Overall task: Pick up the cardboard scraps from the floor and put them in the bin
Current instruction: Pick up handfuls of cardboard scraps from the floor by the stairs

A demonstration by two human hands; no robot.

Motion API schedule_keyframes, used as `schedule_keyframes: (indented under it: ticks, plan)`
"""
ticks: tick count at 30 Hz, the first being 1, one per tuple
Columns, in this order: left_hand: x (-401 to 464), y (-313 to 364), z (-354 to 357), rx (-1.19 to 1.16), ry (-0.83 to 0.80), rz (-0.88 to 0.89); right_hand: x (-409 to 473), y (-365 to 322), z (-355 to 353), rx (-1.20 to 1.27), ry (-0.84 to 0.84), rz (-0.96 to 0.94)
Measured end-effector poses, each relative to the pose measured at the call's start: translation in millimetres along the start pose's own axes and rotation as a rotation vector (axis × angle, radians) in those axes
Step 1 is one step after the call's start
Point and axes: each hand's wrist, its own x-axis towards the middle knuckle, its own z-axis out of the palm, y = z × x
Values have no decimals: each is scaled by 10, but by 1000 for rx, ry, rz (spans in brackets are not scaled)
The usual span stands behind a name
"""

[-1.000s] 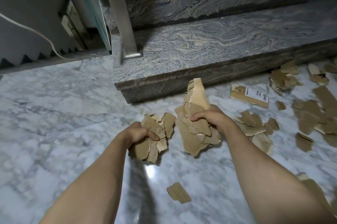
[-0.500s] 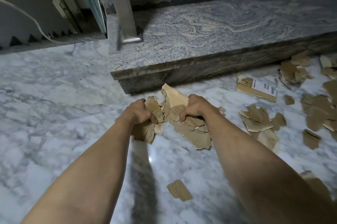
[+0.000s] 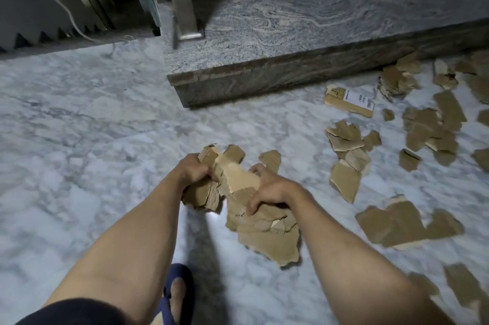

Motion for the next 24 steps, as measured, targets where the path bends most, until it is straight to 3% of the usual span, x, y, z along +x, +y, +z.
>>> schedule_keyframes:
  ticks: [3, 8, 16, 24]
  plan:
    - [-187, -225, 137, -13, 24, -23, -56, 92, 442, -217, -47, 15]
    - [-357, -454, 199, -132, 24, -101, -82, 149, 662, -491, 92, -62]
    - [-317, -440, 193, -144, 0, -83, -19, 291, 780, -550, 257, -150]
    - [-271, -446, 184, -65, 36, -25, -32, 264, 737, -444, 273, -86]
